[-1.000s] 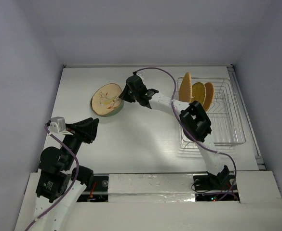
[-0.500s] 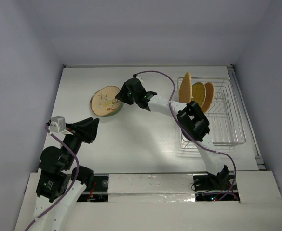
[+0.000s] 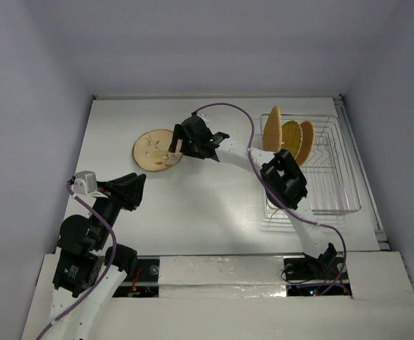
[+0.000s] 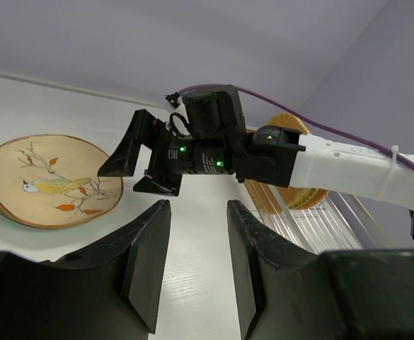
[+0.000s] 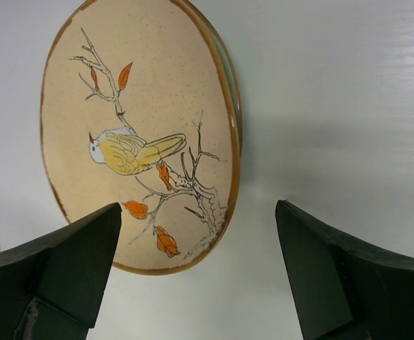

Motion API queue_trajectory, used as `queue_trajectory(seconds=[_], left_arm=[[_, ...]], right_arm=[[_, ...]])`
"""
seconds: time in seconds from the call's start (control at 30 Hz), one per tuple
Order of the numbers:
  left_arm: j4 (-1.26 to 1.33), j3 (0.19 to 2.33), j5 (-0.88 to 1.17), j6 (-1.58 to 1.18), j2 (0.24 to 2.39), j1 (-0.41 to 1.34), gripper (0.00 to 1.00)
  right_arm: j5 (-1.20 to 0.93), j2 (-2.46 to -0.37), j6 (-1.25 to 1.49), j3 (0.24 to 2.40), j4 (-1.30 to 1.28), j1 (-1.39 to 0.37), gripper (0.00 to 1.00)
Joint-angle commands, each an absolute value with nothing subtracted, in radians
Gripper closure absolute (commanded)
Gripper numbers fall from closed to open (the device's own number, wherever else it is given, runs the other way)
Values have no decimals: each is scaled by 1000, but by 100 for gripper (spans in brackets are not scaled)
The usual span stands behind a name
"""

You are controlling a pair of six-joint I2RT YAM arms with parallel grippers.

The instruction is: Unload the plates from the dish rack

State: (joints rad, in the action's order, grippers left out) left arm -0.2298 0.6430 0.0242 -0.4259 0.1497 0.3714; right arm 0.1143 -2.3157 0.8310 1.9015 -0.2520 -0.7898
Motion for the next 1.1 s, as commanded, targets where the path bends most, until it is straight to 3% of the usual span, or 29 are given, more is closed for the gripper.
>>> queue_trajectory(seconds=[0.0, 0.1, 0.17, 0.23, 0.27, 0.3, 0.33, 0.57, 0.63, 0.7, 0.77, 0.97, 1.07], left_arm=[[-196, 653, 25, -428, 158, 376, 65], [-196, 652, 28, -428, 153, 376, 65], [-196, 652, 28, -430, 150, 376, 65], [-195, 652, 32, -429, 150, 376, 65], [-195, 653, 35, -430, 150, 376, 65], [-193, 652, 37, -430, 149, 376, 65], [-195, 650, 37, -430, 146, 376, 65], [-190, 649, 40, -428, 138, 376, 65], [-190, 649, 41, -429, 141, 376, 65], [-189, 649, 44, -429, 146, 376, 65], [-190, 649, 45, -428, 152, 376, 65], [-196, 652, 25, -429, 158, 376, 65], [-196, 652, 21, -430, 160, 376, 65]], right_arm=[[172, -2275, 739, 1965, -357, -810, 3], [219, -2161, 680, 1870, -315, -819, 4], [236, -2070, 628, 1798, -282, -819, 10], [307, -1916, 586, 1708, -281, -819, 36], [333, -1863, 537, 1680, -290, -819, 59], [406, -1809, 514, 1631, -304, -819, 94], [443, -1710, 468, 1612, -319, -819, 100], [722, -1364, 377, 1471, -518, -769, 100], [724, -1315, 374, 1442, -564, -703, 72], [710, -1273, 350, 1404, -583, -651, 36], [654, -1270, 325, 1379, -586, -569, 27], [529, -1385, 269, 1374, -537, -485, 26], [543, -1443, 262, 1403, -526, -469, 36]])
